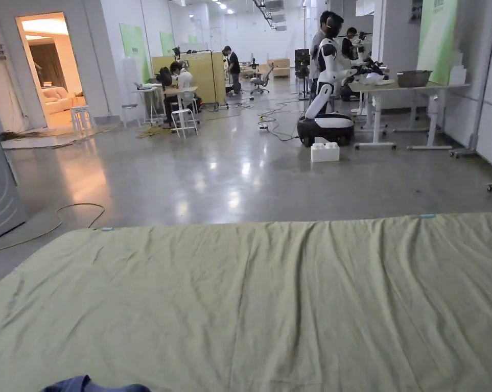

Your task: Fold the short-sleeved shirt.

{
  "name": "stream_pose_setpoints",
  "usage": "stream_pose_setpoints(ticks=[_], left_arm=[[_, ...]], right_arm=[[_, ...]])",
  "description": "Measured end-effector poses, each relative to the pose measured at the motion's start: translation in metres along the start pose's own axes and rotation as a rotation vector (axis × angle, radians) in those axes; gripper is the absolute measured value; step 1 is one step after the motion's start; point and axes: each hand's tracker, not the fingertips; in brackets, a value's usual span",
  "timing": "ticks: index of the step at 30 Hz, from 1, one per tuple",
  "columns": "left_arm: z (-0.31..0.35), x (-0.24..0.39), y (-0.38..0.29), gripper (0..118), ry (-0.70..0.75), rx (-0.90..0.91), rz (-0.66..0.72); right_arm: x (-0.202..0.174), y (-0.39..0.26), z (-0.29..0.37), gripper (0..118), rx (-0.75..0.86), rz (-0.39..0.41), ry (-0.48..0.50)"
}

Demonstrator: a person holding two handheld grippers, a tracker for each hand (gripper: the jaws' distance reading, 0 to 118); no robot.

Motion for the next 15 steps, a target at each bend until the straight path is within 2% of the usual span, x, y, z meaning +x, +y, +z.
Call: stream_pose_setpoints(ticks=[2, 3, 4, 6, 8, 10, 12, 13, 15], left_arm=[[0.002, -0.014, 0.0, 1, 0.031, -0.014, 0.112], [0.005, -0.028, -0.002, 1, 0.107, 0.004, 0.161], [0.01, -0.048, -0.004, 1, 0.177, 0.005, 0.244], [0.025, -0.092, -0.009, 1, 0.295, 0.046, 0.499], [0.053, -0.141, -0.015, 1, 0.377, 0.159, 0.849], [0.069, -0.162, -0.028, 1, 0.409, 0.288, 1.113], [0.073, -0.17, -0.042, 1, 0.387, 0.401, 1.342], [0.07, -0.168, -0.051, 1, 0.32, 0.441, 1.461], [0.062, -0.161, -0.056, 1, 0.202, 0.457, 1.635]], right_arm=[[0.004, 0.0, 0.0, 2, -0.012, -0.031, -0.015], [0.014, 0.002, -0.001, 2, -0.016, -0.09, -0.034], [0.031, 0.002, 0.001, 2, -0.02, -0.196, -0.057], [0.071, -0.005, 0.008, 2, -0.02, -0.458, -0.145], [0.121, -0.006, 0.023, 2, 0.0, -0.779, -0.242], [0.139, -0.029, 0.031, 2, 0.036, -1.059, -0.312], [0.139, -0.049, 0.036, 2, 0.106, -1.297, -0.353], [0.135, -0.057, 0.034, 2, 0.133, -1.419, -0.327], [0.113, -0.067, 0.025, 2, 0.047, -1.69, -0.181]])
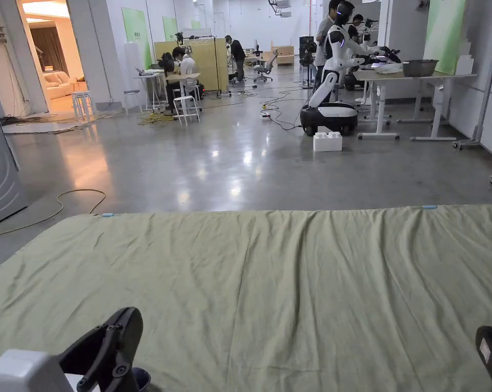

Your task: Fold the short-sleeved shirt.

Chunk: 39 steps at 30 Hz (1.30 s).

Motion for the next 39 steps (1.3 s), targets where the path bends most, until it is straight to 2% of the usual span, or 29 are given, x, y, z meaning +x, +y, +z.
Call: stream_pose_setpoints(ticks=[1, 2, 4, 9, 23, 34, 35, 39], left_arm=[[0.0, 0.0, -0.004, 1, 0.025, 0.004, 0.001], [0.001, 0.001, -0.007, 1, 0.047, 0.011, 0.001], [0.001, 0.005, -0.008, 1, 0.06, 0.022, -0.018], [0.0, 0.007, -0.003, 1, 0.058, 0.029, -0.056], [-0.002, 0.007, -0.007, 1, 0.049, -0.005, -0.127], [0.004, -0.031, 0.002, 1, 0.077, -0.085, -0.177], [0.002, -0.036, 0.002, 4, 0.092, -0.104, -0.174], [-0.009, -0.072, -0.001, 49, 0.152, -0.152, -0.127]], right_arm=[[0.001, 0.002, 0.001, 2, 0.099, 0.051, -0.01], [0.002, -0.006, -0.001, 2, 0.033, 0.005, -0.026], [-0.004, -0.007, -0.003, 2, 0.032, 0.048, -0.034], [-0.009, -0.003, -0.002, 2, 0.054, 0.077, -0.034], [-0.01, -0.003, -0.004, 2, 0.052, 0.09, -0.016], [-0.011, -0.01, -0.005, 2, 0.023, 0.085, 0.009], [-0.011, -0.012, -0.006, 2, 0.017, 0.083, 0.013], [-0.011, -0.023, -0.01, 2, -0.024, 0.077, 0.023]])
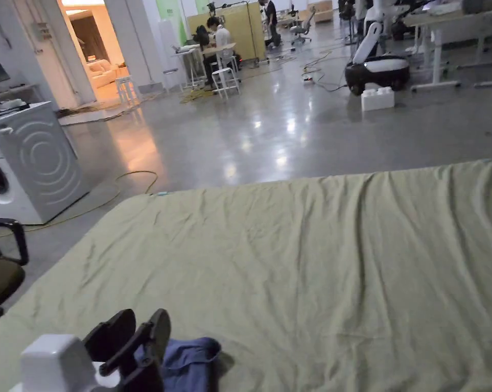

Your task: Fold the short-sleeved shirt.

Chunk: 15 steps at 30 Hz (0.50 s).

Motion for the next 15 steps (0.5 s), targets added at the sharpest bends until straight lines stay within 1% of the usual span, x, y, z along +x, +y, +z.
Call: stream_pose_setpoints(ticks=[1, 4, 5, 7, 8, 9, 10, 12, 14, 15], left_arm=[[-0.006, -0.009, -0.003, 56, 0.02, -0.034, 0.006], [-0.037, -0.045, -0.021, 60, 0.046, -0.19, 0.022], [-0.049, -0.059, -0.033, 65, 0.059, -0.251, 0.026], [-0.071, -0.079, -0.06, 77, 0.111, -0.3, 0.027], [-0.082, -0.088, -0.078, 83, 0.137, -0.292, 0.026], [-0.095, -0.095, -0.094, 91, 0.135, -0.354, 0.039], [-0.106, -0.101, -0.106, 96, 0.129, -0.414, 0.046], [-0.135, -0.116, -0.139, 97, 0.127, -0.516, 0.081], [-0.16, -0.13, -0.163, 97, 0.142, -0.586, 0.07], [-0.17, -0.133, -0.174, 97, 0.164, -0.613, 0.044]], right_arm=[[0.0, -0.003, -0.001, 2, -0.015, 0.0, 0.003], [-0.002, -0.012, -0.004, 2, -0.054, 0.013, 0.017], [-0.003, -0.016, -0.007, 2, -0.071, 0.015, 0.017], [-0.005, -0.023, -0.012, 2, -0.11, 0.006, 0.021], [-0.005, -0.026, -0.016, 2, -0.132, -0.004, 0.029], [-0.007, -0.03, -0.019, 2, -0.152, -0.008, 0.035], [-0.008, -0.032, -0.022, 2, -0.172, -0.006, 0.038], [-0.013, -0.038, -0.029, 2, -0.217, 0.028, 0.041], [-0.019, -0.041, -0.033, 2, -0.264, 0.078, 0.034], [-0.022, -0.043, -0.034, 2, -0.272, 0.073, 0.035]])
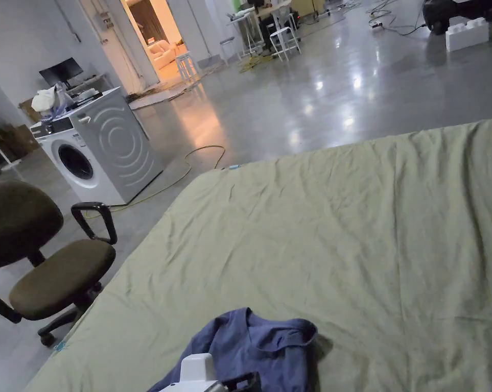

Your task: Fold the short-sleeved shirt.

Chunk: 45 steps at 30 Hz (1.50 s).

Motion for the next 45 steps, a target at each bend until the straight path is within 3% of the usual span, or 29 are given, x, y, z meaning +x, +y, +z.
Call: stream_pose_setpoints(ticks=[4, 7, 11, 12, 14, 15, 16, 18, 20, 24, 28, 34, 39, 45], left_arm=[[-0.049, -0.008, -0.004, 97, -0.024, -0.054, 0.003], [-0.07, -0.01, -0.007, 97, -0.034, -0.087, 0.013], [-0.075, -0.021, -0.012, 90, -0.067, -0.084, 0.05], [-0.074, -0.021, -0.011, 71, -0.059, -0.084, 0.049], [-0.066, -0.017, -0.012, 14, -0.044, -0.06, 0.02], [-0.066, -0.014, -0.013, 8, -0.025, -0.051, 0.02], [-0.067, -0.013, -0.015, 8, 0.027, -0.064, 0.019], [-0.068, -0.009, -0.011, 7, 0.001, -0.072, 0.032], [-0.06, -0.01, 0.007, 7, -0.004, -0.093, 0.148], [-0.017, -0.007, 0.064, 7, -0.042, 0.087, 0.27], [0.008, 0.048, 0.118, 7, -0.086, 0.181, 0.069], [0.029, 0.228, 0.159, 7, -0.349, 0.248, -0.182], [0.026, 0.399, 0.092, 7, -0.626, 0.163, -0.351], [0.045, 0.515, -0.044, 7, -0.865, -0.072, -0.393]], right_arm=[[-0.006, -0.011, -0.016, 2, -0.086, -0.13, 0.034], [-0.011, -0.018, -0.026, 2, -0.13, -0.134, 0.091], [-0.015, -0.023, -0.03, 2, -0.171, -0.059, 0.121], [-0.016, -0.024, -0.032, 2, -0.177, -0.052, 0.124], [-0.018, -0.024, -0.035, 2, -0.186, -0.057, 0.136], [-0.018, -0.024, -0.037, 2, -0.186, -0.071, 0.158], [-0.018, -0.023, -0.038, 2, -0.185, -0.083, 0.175], [-0.018, -0.022, -0.035, 2, -0.172, -0.087, 0.18], [-0.017, -0.02, -0.025, 2, -0.125, -0.077, 0.175], [-0.003, -0.027, -0.002, 2, -0.076, -0.085, 0.167], [0.016, -0.037, 0.019, 2, -0.05, -0.126, 0.126], [0.048, -0.06, 0.061, 2, -0.013, -0.156, -0.001], [0.079, -0.081, 0.094, 2, -0.025, -0.205, -0.116], [0.103, -0.097, 0.122, 2, -0.073, -0.205, -0.207]])
